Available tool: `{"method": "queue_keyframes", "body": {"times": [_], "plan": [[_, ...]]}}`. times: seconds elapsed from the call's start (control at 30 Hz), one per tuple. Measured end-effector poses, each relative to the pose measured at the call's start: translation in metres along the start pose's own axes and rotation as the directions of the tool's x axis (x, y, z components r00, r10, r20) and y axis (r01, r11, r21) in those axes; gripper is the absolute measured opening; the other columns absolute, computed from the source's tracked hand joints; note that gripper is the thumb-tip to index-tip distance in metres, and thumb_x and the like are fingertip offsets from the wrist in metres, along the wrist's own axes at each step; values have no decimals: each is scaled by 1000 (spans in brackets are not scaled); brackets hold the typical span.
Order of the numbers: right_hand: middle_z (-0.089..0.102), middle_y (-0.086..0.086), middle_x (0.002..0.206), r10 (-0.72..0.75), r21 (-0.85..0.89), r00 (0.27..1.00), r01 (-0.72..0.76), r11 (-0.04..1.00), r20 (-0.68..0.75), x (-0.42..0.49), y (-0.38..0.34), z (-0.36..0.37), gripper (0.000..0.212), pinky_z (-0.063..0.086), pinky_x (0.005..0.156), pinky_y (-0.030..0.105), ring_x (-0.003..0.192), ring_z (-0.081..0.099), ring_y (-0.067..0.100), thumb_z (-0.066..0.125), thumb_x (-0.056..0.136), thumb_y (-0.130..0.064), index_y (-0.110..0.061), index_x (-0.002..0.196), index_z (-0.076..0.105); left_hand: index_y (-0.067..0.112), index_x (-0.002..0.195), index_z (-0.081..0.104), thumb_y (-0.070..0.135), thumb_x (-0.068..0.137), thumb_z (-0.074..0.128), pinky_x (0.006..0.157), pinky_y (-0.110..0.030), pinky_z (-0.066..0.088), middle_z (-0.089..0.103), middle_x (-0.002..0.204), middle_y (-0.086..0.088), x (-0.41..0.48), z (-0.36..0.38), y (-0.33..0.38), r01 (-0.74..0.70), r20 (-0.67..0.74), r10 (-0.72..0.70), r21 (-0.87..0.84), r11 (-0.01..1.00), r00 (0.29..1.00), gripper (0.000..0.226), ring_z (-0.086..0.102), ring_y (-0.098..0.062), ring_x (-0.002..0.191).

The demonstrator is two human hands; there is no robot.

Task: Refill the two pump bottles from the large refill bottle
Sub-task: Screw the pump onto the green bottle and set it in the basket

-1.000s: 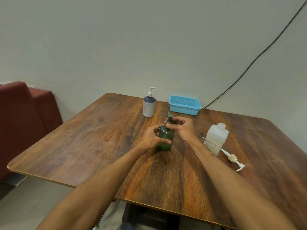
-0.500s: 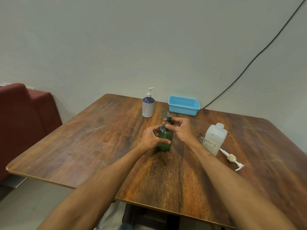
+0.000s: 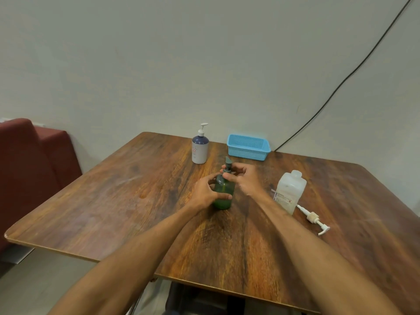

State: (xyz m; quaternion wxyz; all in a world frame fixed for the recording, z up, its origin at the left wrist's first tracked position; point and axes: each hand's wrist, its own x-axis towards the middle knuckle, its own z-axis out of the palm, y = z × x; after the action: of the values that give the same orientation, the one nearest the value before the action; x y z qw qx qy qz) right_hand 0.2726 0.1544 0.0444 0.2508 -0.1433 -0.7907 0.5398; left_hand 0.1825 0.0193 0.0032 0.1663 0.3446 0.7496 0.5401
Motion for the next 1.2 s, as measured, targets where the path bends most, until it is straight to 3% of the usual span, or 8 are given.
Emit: {"method": "queue_keyframes", "body": {"times": [0.17, 0.33, 0.43, 0.6, 0.7, 0.83, 1.03, 1.2], "plan": [[72, 8, 123, -2, -61, 956, 21, 998, 294, 11, -11, -24, 38, 52, 104, 36, 118, 66, 20, 73, 88, -3, -6, 125, 68, 27, 152, 32, 8, 74, 85, 73, -15, 53, 55, 125, 17, 10, -21, 17, 90, 306, -48, -122, 988, 951, 96, 56, 2, 106], [74, 8, 117, -42, -40, 969, 54, 998, 242, 12, -5, -21, 31, 55, 94, 25, 109, 69, 10, 68, 90, 2, -2, 121, 70, 32, 138, 46, 7, 80, 80, 66, -17, 54, 64, 121, 12, 13, -22, 18, 104, 299, -45, -183, 978, 953, 72, 62, -7, 109], [76, 2, 108, -75, 12, 987, 74, 997, 142, 12, 6, -9, 26, 56, 93, 26, 102, 71, 6, 67, 90, 5, -7, 113, 74, 20, 127, 61, 7, 79, 81, 74, -17, 54, 68, 118, 5, 11, -17, 8, 32, 222, 16, -209, 977, 975, 53, 64, -9, 110], [77, -4, 107, -96, -18, 995, 95, 995, -21, 14, 23, 9, 24, 56, 99, 43, 106, 71, 12, 70, 91, -4, -20, 107, 77, 9, 136, 57, 16, 75, 86, 94, -25, 54, 68, 125, -2, 8, -5, -3, -56, 79, 73, -189, 980, 994, 69, 65, -13, 116], [76, -12, 107, -92, -83, 991, 84, 993, -99, 17, 36, 11, 23, 54, 100, 46, 109, 68, 11, 73, 88, -21, -32, 108, 77, 10, 140, 52, 22, 73, 89, 102, -27, 50, 63, 131, 2, 7, 3, -5, -105, 18, 108, -112, 988, 994, 78, 62, -7, 117], [73, -22, 109, -75, -180, 989, 51, 982, -130, 27, 56, 13, 35, 51, 100, 49, 120, 59, 22, 64, 74, -62, -56, 108, 71, 9, 141, 52, 28, 72, 89, 104, -31, 50, 63, 132, 2, 4, 7, -8, -132, -16, 132, -85, 988, 991, 80, 61, -7, 119], [72, -21, 110, -79, -156, 985, 55, 986, -154, 36, 69, 16, 42, 52, 99, 49, 121, 57, 24, 61, 69, -69, -59, 109, 69, 9, 142, 51, 24, 75, 87, 99, -16, 47, 61, 129, 3, 2, 9, -5, -148, -48, 145, -62, 987, 988, 77, 58, -4, 115], [71, -30, 108, -101, -150, 985, 80, 985, -139, 30, 59, 16, 37, 49, 101, 53, 122, 57, 24, 62, 71, -65, -59, 107, 69, 10, 143, 49, 27, 74, 87, 102, -21, 48, 60, 133, 1, 3, 7, -7, -123, -33, 121, -68, 990, 992, 81, 58, -7, 119]]}}
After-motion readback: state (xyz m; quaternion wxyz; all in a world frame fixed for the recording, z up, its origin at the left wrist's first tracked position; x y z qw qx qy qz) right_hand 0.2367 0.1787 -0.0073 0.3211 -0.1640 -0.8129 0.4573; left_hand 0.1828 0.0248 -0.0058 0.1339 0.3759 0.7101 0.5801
